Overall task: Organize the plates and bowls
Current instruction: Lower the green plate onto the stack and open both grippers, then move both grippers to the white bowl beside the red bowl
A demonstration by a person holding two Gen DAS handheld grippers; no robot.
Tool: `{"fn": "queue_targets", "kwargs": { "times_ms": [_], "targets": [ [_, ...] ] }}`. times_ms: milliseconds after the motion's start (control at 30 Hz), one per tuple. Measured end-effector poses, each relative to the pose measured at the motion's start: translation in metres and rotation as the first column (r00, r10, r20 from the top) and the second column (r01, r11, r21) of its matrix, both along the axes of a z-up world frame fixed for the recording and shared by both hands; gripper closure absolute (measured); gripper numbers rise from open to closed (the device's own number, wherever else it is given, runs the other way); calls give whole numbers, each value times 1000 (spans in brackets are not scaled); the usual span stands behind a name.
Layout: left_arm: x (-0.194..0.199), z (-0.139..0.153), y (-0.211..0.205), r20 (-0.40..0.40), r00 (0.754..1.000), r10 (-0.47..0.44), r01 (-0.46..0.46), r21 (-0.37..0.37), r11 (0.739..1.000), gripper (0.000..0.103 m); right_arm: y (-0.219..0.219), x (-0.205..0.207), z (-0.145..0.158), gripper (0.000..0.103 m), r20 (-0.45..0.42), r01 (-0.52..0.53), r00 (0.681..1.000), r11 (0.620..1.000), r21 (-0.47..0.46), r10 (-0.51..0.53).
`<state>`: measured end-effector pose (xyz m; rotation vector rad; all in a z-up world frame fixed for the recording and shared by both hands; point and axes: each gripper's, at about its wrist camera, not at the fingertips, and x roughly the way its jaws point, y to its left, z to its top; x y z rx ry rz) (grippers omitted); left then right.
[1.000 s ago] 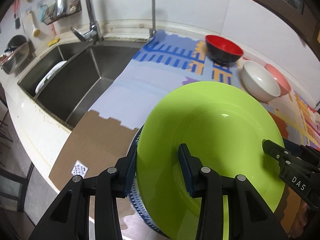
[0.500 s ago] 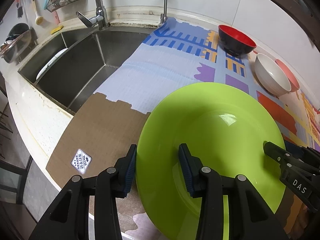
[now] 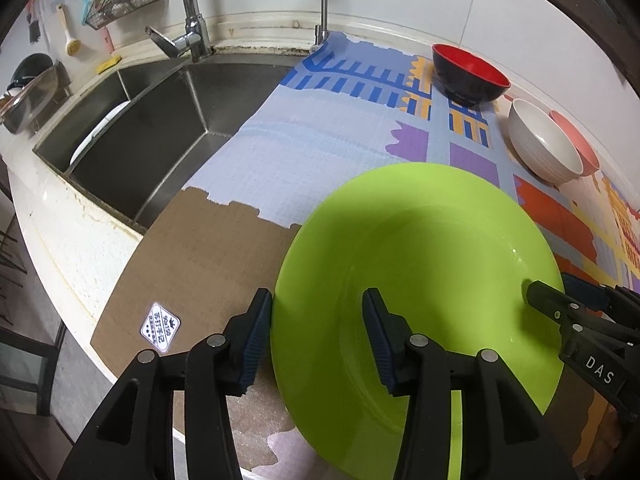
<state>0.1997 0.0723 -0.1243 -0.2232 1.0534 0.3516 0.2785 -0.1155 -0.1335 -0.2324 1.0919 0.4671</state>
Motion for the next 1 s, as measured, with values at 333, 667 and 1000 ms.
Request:
{"fn": "queue_targets", "kwargs": {
  "times_ms": [333,667,1000],
  "targets": [
    [3,20,-8,51,998,-22,19,56,998,48,-6,2,9,60,23,-2,1000,1000,30,1],
    [19,43,-33,119,987,-107,100,57,993,48,-33,3,35,60,93,36,995,996,78,-43],
    [65,63,-70,171,956,-236,236,22,971,48,-75,18,57,60,160,145,973,981,126,-165]
  ]
}}
